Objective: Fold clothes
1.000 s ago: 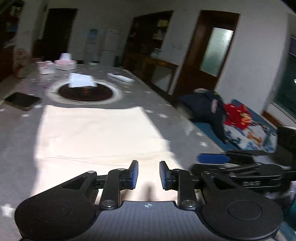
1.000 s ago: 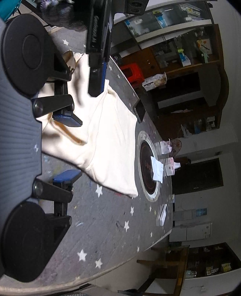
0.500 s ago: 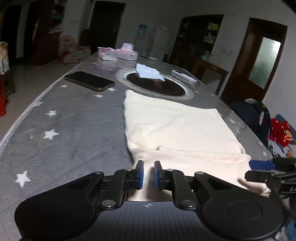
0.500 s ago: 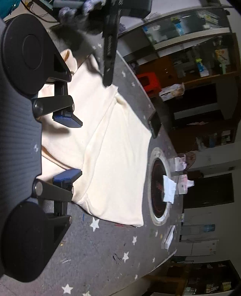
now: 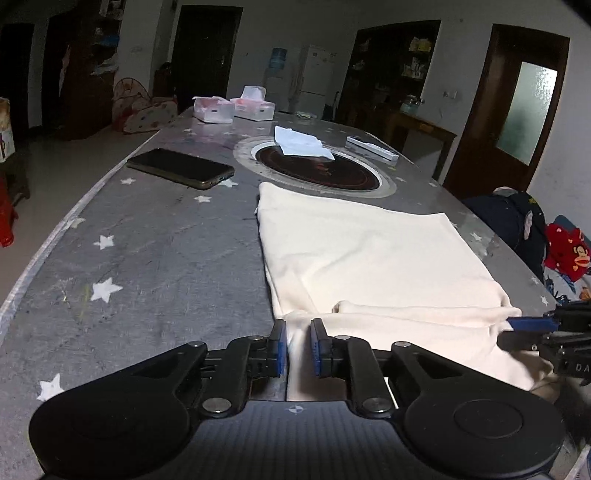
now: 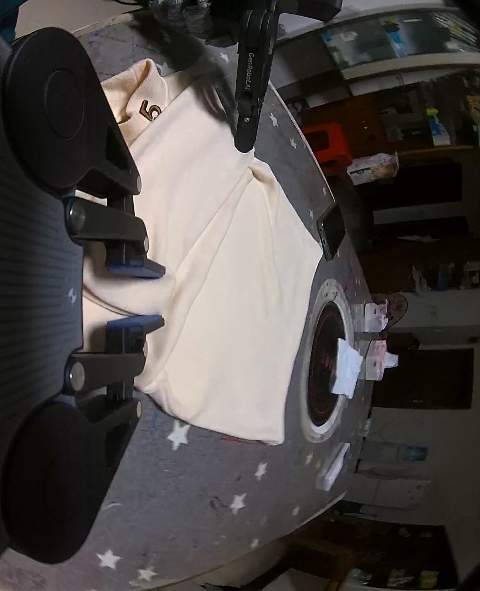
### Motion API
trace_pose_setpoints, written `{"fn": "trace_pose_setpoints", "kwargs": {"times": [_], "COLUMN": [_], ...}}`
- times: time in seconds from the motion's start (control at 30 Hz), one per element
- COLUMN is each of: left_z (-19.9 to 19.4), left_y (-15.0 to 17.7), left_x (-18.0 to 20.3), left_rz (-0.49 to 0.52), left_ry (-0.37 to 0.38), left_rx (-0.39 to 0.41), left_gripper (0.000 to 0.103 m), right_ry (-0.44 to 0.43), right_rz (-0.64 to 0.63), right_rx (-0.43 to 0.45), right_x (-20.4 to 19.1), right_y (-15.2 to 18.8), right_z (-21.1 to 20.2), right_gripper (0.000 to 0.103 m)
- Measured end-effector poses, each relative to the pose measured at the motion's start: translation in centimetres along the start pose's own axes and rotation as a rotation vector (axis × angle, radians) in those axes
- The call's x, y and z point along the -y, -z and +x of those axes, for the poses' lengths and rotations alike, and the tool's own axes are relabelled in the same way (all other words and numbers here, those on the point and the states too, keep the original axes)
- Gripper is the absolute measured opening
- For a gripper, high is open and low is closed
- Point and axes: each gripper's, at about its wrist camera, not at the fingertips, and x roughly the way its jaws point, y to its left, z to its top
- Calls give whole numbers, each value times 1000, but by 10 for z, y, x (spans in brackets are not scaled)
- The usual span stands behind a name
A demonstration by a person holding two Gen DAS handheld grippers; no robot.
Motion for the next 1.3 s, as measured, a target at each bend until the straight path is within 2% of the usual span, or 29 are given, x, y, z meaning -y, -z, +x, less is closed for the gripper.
{"fn": "trace_pose_setpoints", "kwargs": {"times": [0.17, 0.33, 0.47, 0.6, 0.7, 0.73, 0.77, 0.83, 0.87, 1.0, 1.13, 1.2, 1.23, 1.3], "left_z": [-2, -12, -31, -42, -50, -55, -60, -70, -73, -80, -77, -73, -70, -65], "left_y": [1, -2, -2, 7, 15, 18, 22, 31, 37, 59, 81, 85, 86, 87], "left_x": [-1, -1, 15, 37, 45, 45, 45, 49, 51, 66, 85, 90, 92, 95], "left_rz": [1, 21, 86, 185, 263, 294, 332, 431, 479, 655, 833, 882, 896, 912], "left_ry": [-13, -53, 8, 75, 91, 92, 89, 69, 66, 80, 82, 89, 94, 104], "left_rx": [3, 17, 44, 31, 9, 2, -4, -8, -9, -13, 41, 64, 72, 83], "left_gripper": [21, 19, 19, 19, 21, 28, 41, 52, 53, 54, 53, 53, 52, 39], "right_ry": [30, 61, 0, -40, -42, -44, -48, -56, -60, -62, -65, -65, -66, -66], "right_rz": [-59, -40, -89, -141, -131, -127, -132, -144, -150, -204, -265, -306, -328, -371], "right_rx": [-14, 20, 63, 17, -4, -5, -3, 3, 5, -4, -18, -23, -26, -29], "right_x": [-7, -4, -18, -29, -25, -24, -24, -24, -23, -28, -33, -36, -37, -41], "right_y": [1, 1, 2, 12, 19, 21, 22, 22, 22, 24, 28, 30, 31, 34], "right_z": [4, -10, -28, -23, -25, -27, -31, -38, -42, -48, -56, -61, -63, -67], "right_gripper": [20, 23, 23, 23, 23, 23, 24, 25, 27, 39, 48, 52, 53, 59]}}
